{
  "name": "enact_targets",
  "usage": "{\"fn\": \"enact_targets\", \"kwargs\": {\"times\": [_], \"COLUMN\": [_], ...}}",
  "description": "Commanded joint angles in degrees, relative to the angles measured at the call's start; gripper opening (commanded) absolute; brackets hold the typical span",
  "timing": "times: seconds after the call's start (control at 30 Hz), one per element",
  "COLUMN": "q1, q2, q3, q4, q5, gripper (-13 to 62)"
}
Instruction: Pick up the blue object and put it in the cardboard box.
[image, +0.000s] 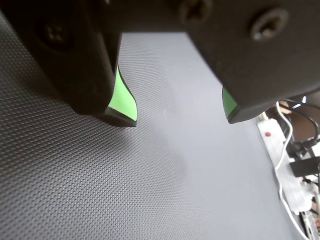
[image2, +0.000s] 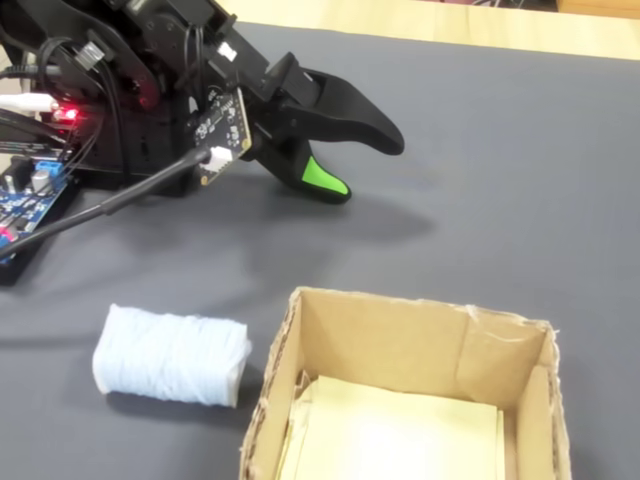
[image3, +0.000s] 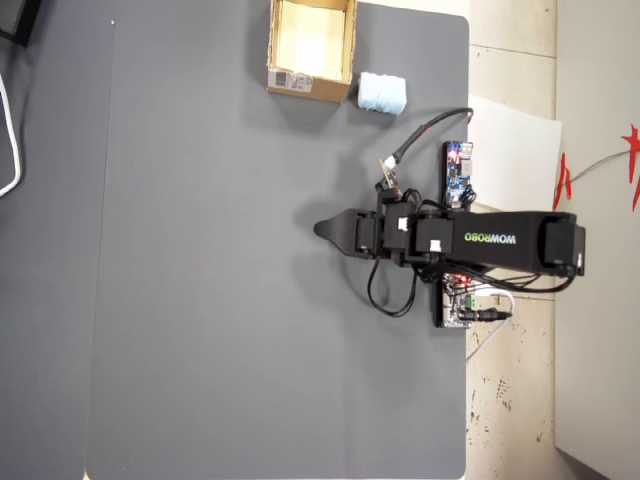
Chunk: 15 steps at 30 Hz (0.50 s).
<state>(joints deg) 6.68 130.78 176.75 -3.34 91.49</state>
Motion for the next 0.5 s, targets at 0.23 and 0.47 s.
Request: {"fn": "enact_targets", "kwargs": {"times": [0.23,0.47], "q1": [0.7,0.9], "q2": [4.8,4.8], "q3": [1.9,1.9], "q4": [-1.8,-4.8], "q5": [1.4,1.1], "gripper": [33.7,33.7]}}
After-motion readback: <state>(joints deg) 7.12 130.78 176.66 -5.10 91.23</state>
